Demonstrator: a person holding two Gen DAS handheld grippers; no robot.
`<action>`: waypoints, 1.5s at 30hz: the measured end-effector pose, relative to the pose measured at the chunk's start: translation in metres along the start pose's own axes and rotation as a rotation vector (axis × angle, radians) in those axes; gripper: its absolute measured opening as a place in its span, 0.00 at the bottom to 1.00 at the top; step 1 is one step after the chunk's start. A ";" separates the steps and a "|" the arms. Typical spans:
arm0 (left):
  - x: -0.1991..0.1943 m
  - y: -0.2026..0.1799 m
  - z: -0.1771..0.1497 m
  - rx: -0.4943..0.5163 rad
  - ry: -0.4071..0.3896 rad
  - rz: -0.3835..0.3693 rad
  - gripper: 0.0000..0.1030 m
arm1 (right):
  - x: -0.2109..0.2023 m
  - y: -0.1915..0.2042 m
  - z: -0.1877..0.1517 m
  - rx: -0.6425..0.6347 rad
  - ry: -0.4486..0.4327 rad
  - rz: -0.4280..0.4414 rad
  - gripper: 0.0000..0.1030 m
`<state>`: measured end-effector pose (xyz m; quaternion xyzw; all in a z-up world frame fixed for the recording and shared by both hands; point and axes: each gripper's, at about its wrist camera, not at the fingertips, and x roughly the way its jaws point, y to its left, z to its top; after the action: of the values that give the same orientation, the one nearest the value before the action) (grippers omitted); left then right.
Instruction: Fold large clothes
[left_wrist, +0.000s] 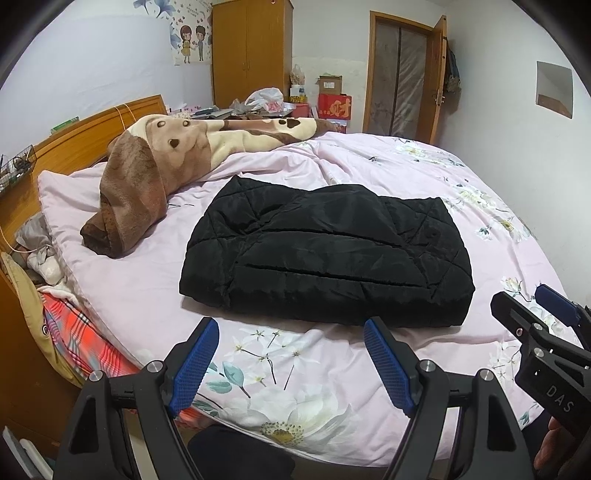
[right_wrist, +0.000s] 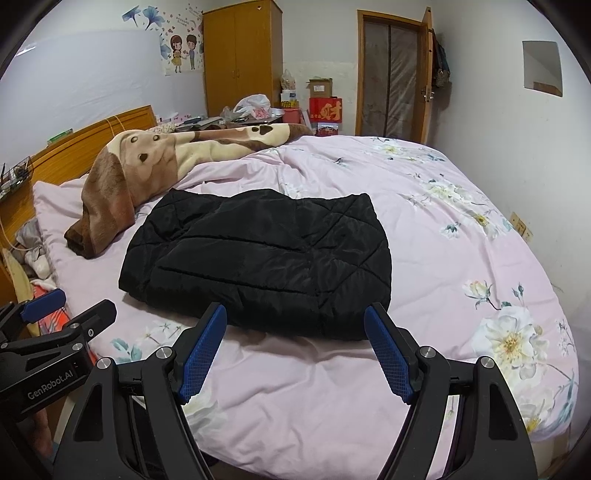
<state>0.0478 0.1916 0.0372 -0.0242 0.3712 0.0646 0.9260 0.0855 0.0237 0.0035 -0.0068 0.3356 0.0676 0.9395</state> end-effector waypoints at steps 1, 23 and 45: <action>0.000 0.000 0.000 0.000 0.000 -0.001 0.78 | 0.000 0.000 0.000 0.000 0.001 0.001 0.75; -0.006 -0.003 -0.003 -0.002 -0.009 -0.009 0.78 | -0.004 0.003 -0.002 -0.001 -0.001 0.002 0.75; -0.008 -0.005 -0.006 -0.003 -0.007 0.008 0.78 | -0.005 0.004 -0.003 -0.002 -0.004 0.003 0.75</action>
<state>0.0389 0.1848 0.0387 -0.0239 0.3677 0.0688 0.9271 0.0789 0.0270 0.0049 -0.0072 0.3337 0.0693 0.9401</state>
